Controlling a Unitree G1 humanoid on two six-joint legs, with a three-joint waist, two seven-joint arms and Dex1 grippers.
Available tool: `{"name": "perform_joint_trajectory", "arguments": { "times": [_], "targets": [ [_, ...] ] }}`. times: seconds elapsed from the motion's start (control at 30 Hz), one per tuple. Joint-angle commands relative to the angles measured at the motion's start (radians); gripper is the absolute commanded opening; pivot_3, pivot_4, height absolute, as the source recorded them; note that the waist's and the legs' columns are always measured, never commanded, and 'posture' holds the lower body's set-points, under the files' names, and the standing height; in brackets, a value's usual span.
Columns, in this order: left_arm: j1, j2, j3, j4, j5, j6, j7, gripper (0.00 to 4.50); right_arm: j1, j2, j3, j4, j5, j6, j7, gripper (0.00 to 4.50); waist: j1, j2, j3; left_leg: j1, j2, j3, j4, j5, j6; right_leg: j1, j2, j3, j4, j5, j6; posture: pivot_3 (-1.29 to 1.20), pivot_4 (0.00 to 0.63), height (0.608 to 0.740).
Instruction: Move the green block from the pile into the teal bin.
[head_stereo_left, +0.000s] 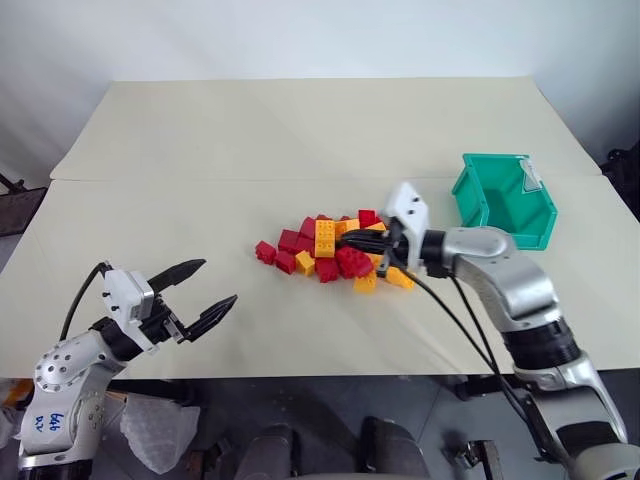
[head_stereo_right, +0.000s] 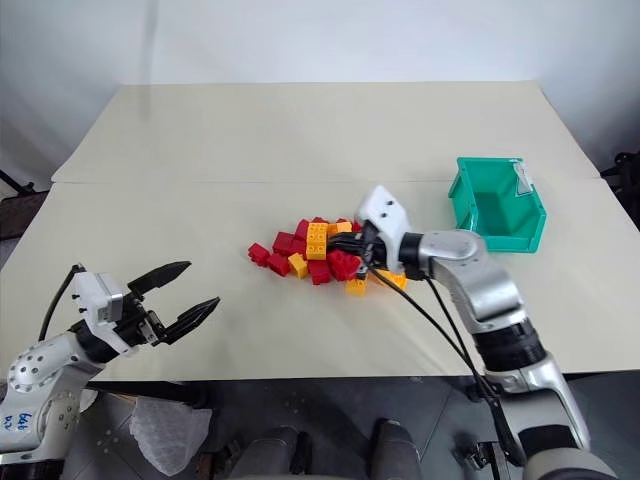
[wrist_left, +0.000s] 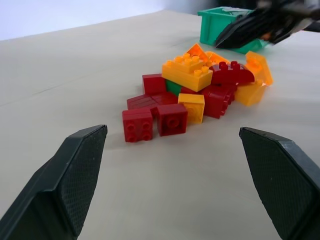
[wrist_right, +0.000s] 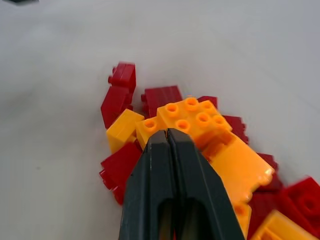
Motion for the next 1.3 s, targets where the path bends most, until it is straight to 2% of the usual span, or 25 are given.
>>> {"name": "perform_joint_trajectory", "arguments": {
  "times": [0.03, 0.13, 0.27, 0.47, 0.57, 0.8, 1.07, 1.3],
  "targets": [
    [0.013, -0.013, -0.008, -0.059, 0.004, -0.017, 0.022, 4.5, -0.059, 0.03, 0.02, 0.081, -0.08, -0.025, -0.044, 0.03, -0.003, 0.0, 0.0, 0.0, 0.0, 0.0, 0.0, 0.0, 0.0, 0.0, 0.0, 0.0, 0.0, 0.0, 0.0, 0.0, 0.15, 0.74],
    [0.034, -0.021, -0.009, -0.076, 0.012, -0.02, 0.034, 4.5, -0.103, 0.047, 0.058, 0.169, -0.165, -0.093, -0.06, 0.03, -0.014, 0.0, 0.0, 0.0, 0.0, 0.0, 0.0, 0.0, 0.0, 0.0, 0.0, 0.0, 0.0, 0.0, 0.0, 0.0, 0.15, 0.74],
    [0.045, -0.024, -0.002, -0.081, 0.014, -0.022, 0.043, 4.5, -0.125, 0.104, 0.066, 0.202, -0.181, -0.11, -0.05, 0.03, -0.019, 0.0, 0.0, 0.0, 0.0, 0.0, 0.0, 0.0, 0.0, -0.001, 0.0, 0.0, 0.001, 0.0, 0.0, 0.0, 0.15, 0.74],
    [0.048, -0.024, -0.004, -0.078, 0.017, -0.03, 0.051, 4.5, -0.132, 0.206, 0.096, 0.174, -0.183, -0.104, -0.02, 0.03, -0.04, 0.0, 0.0, 0.0, 0.001, 0.0, 0.0, 0.0, 0.0, -0.001, 0.001, 0.0, 0.003, 0.0, 0.0, 0.0, 0.15, 0.74],
    [0.045, -0.026, -0.01, -0.068, 0.02, -0.037, 0.051, 4.5, -0.117, 0.221, 0.115, 0.138, -0.187, -0.08, 0.001, 0.03, -0.04, 0.0, 0.0, 0.0, 0.001, -0.001, 0.0, 0.0, -0.001, -0.001, 0.001, 0.0, 0.003, 0.0, 0.0, 0.0, 0.15, 0.74],
    [0.028, -0.028, -0.023, -0.05, 0.027, -0.045, 0.052, 4.5, -0.102, 0.18, 0.096, 0.139, -0.208, -0.075, 0.01, 0.03, -0.04, 0.0, 0.0, 0.0, 0.001, -0.002, 0.0, 0.0, -0.001, -0.002, 0.001, 0.0, 0.004, 0.0, 0.0, 0.0, 0.15, 0.74],
    [0.023, -0.034, -0.027, -0.043, 0.032, -0.052, 0.059, 4.5, -0.026, 0.023, 0.02, 0.06, -0.19, -0.036, 0.05, 0.03, -0.038, 0.0, 0.0, 0.0, 0.001, -0.001, 0.0, -0.001, -0.001, -0.001, 0.0, 0.0, 0.003, 0.0, 0.0, 0.0, 0.15, 0.74],
    [0.02, -0.037, -0.033, -0.032, 0.034, -0.056, 0.056, 4.5, -0.04, 0.052, -0.02, 0.007, -0.133, 0.039, 0.044, 0.03, -0.039, 0.0, 0.0, 0.0, 0.001, 0.0, 0.0, -0.001, -0.001, -0.002, 0.001, 0.0, 0.003, 0.0, 0.0, 0.0, 0.15, 0.74]
  ]
}}
